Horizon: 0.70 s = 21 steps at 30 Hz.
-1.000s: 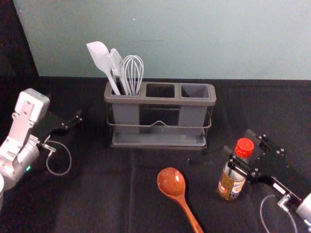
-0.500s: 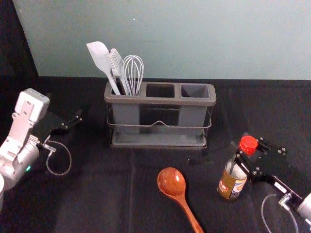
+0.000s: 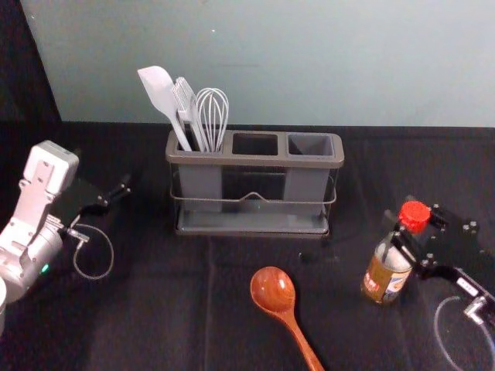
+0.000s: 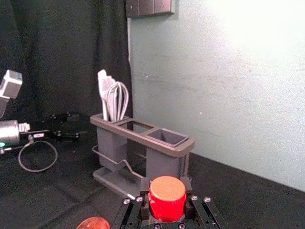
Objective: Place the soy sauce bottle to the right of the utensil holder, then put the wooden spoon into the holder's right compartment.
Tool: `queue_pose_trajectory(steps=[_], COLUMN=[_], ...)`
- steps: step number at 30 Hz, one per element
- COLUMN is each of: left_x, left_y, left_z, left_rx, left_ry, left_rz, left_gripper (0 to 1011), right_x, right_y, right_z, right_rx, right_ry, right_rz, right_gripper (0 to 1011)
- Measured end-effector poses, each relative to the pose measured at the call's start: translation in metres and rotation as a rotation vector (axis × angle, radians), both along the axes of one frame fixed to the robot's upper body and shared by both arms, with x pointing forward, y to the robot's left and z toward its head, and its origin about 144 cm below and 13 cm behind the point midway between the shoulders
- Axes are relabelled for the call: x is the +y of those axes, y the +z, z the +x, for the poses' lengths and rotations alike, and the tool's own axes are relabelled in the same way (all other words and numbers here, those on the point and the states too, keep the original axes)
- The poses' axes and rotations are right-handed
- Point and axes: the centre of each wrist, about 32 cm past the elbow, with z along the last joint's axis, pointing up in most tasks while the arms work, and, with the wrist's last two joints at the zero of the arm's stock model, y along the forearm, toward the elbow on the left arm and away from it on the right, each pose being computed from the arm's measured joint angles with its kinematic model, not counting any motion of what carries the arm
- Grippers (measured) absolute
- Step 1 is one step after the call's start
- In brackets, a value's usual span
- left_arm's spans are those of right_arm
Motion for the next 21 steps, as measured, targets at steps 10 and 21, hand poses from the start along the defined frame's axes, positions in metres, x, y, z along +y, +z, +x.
queue_pose_trajectory(steps=[10,21], left_x=[0.000,0.000], left_y=[0.000,0.000], left_z=[0.000,0.000], left_rx=[0.000,0.000], left_ry=[0.000,0.000], left_rz=[0.000,0.000], left_gripper=[1005,1005], right_x=[-0.014,-0.019], right_y=[0.009,0.007], right_z=[-0.005,0.004], right_rx=[-0.028,-0.028], right_ry=[-0.039,-0.051], right_rz=[-0.005,-0.008], right_gripper=[382,382])
